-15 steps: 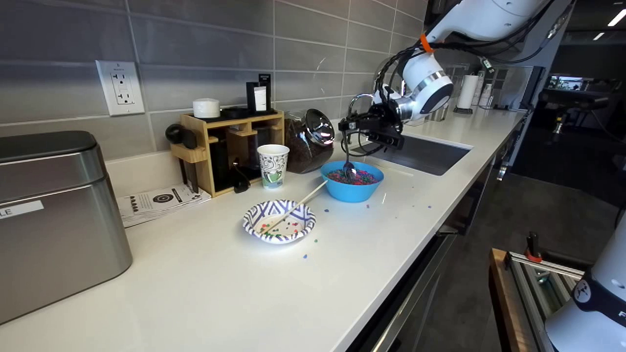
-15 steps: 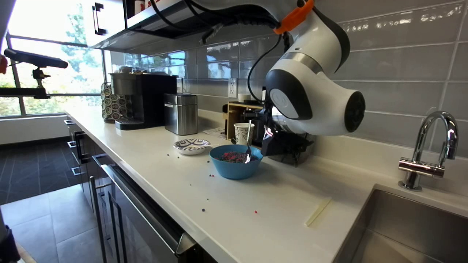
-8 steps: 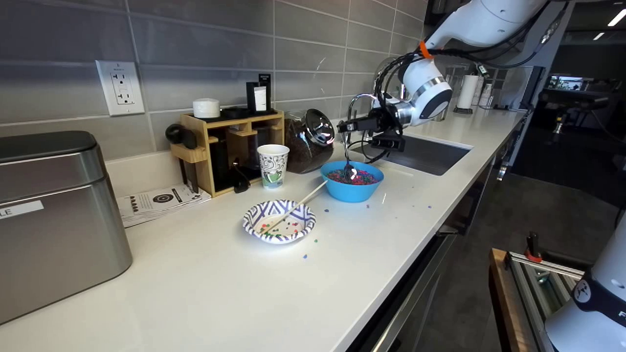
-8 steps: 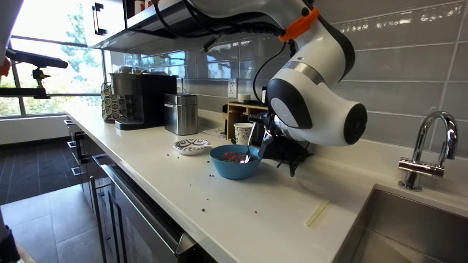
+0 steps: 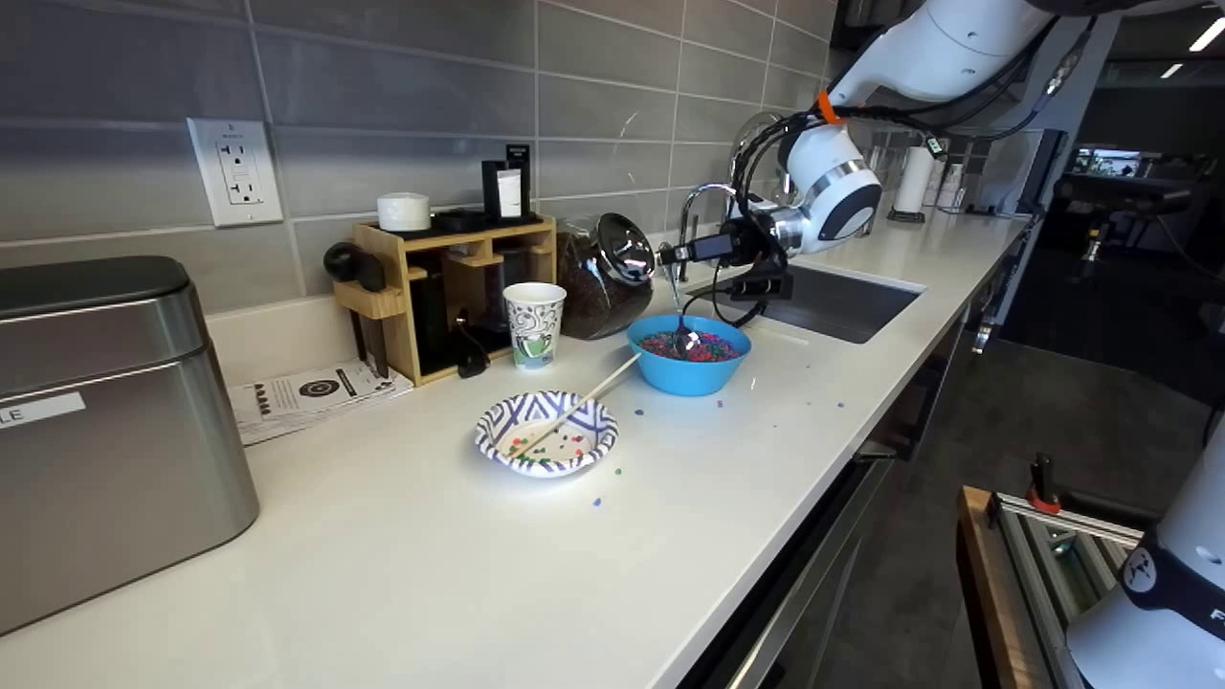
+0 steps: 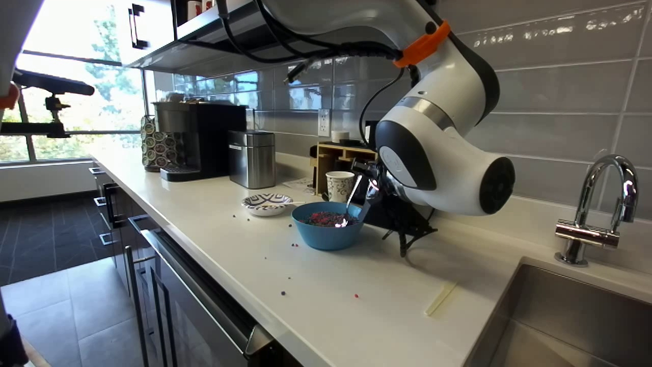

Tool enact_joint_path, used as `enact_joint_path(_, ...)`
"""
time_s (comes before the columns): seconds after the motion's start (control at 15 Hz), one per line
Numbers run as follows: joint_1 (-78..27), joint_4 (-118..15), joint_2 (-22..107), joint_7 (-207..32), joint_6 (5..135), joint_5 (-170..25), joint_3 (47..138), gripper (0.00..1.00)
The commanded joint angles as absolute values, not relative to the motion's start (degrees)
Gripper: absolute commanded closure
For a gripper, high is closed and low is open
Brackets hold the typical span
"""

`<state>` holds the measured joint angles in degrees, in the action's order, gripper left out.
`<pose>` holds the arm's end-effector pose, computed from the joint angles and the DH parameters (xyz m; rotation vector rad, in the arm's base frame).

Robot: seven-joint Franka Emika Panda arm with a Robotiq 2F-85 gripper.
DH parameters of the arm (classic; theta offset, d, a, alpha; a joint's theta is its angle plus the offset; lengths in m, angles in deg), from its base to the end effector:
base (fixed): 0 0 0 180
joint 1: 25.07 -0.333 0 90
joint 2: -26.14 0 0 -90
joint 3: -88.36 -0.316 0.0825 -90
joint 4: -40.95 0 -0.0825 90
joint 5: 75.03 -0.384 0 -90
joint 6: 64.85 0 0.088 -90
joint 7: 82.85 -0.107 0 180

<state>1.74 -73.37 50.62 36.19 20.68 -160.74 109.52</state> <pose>0.4704 -0.3359 0.2845 -1.8673 -0.5119 -1.3798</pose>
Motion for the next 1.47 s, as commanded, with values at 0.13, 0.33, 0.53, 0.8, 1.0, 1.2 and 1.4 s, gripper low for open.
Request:
enact_joint_path(0.13,1.88,-72.19,52.69,30.35,22.18,-162.96,109.55,1.0)
enact_joint_path(0.33,1.91,-72.07,53.17,28.55,22.48,-163.11,109.47,1.0)
enact_joint_path(0.53,1.96,-72.08,53.81,27.14,22.05,-162.68,109.4,1.0)
enact_joint_path(0.8,2.12,-71.58,54.5,25.23,21.74,-162.82,109.26,1.0)
enact_joint_path(1.0,2.46,-70.95,55.22,22.9,20.84,-162.81,109.09,1.0)
enact_joint_path(1.2,2.6,-70.74,55.44,20.94,20.3,-162.68,108.96,1.0)
enact_joint_path(1.4,2.57,-70.97,55.34,20.0,20.29,-162.73,108.89,1.0)
